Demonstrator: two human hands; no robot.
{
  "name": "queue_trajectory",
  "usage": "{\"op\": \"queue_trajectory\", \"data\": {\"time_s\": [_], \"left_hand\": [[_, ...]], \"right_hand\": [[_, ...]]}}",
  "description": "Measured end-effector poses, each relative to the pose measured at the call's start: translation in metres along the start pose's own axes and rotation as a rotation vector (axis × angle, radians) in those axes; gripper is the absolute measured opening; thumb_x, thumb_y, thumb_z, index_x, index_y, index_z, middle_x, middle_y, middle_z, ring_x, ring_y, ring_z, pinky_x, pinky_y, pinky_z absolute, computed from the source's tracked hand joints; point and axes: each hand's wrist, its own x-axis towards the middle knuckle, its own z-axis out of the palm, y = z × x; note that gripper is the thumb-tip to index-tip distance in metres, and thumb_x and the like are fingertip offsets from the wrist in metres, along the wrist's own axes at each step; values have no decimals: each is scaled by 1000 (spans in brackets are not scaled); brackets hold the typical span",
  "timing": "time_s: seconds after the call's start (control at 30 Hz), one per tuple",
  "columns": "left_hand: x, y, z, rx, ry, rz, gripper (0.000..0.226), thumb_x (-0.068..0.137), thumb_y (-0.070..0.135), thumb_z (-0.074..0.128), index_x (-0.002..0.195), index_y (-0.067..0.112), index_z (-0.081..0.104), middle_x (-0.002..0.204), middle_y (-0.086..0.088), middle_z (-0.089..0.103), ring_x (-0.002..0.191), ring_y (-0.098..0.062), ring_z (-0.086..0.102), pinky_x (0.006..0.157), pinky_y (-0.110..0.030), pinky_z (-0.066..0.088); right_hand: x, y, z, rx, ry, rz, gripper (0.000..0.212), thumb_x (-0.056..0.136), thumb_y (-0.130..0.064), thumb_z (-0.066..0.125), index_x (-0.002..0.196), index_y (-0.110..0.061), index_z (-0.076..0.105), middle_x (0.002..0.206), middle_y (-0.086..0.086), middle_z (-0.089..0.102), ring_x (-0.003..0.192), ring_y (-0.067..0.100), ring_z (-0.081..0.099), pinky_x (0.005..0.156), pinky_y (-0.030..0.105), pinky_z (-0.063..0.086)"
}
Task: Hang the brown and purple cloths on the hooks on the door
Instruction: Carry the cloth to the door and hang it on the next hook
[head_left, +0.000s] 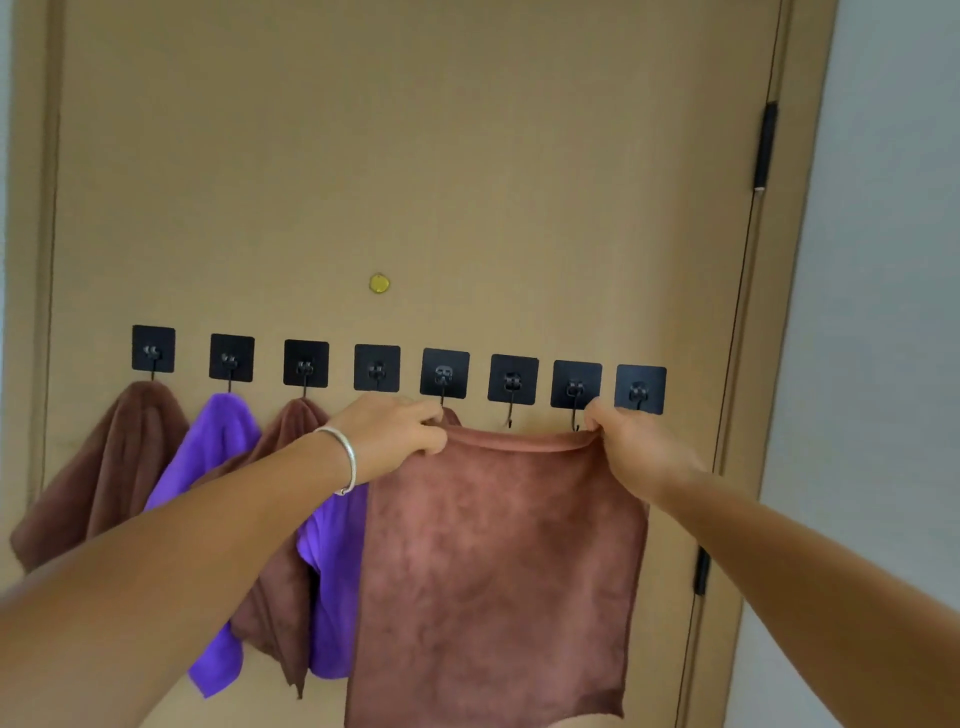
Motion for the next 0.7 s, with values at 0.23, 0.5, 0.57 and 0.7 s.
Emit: {"op": "queue_trajectory", "data": {"time_s": [0.23,0.5,0.57,0.7], "left_hand": [[37,-8,11,-4,-84,-238,66,89,8,43,142,45,29,111,1,42,72,-22,44,62,-31,33],[77,20,21,115,-239,-447,37,88,8,39,121,20,52,108,-8,48,73,-30,56,60,-34,39],[84,34,25,170,-290,-439,35,90,6,37,117,16,55,111,-9,51,82,-30,60,63,-34,39],[88,63,40,179,-430,-410,38,93,9,37,126,17,53,124,-10,55,112,-30,54,77,-35,37]], "right_hand": [[34,2,-2,-301,-8,-228,39,93,-6,46,124,-25,59,113,3,49,95,25,52,62,31,33],[59,-41,27,-328,-85,-23,26,86,-1,47,110,-9,55,104,8,44,68,22,41,56,35,33],[55,-47,45,-327,-104,-22,26,88,1,46,111,-7,54,111,11,48,71,24,48,58,36,35],[37,-55,81,-261,-110,-41,26,95,-1,39,116,-4,52,114,13,52,89,30,60,63,36,37]]}}
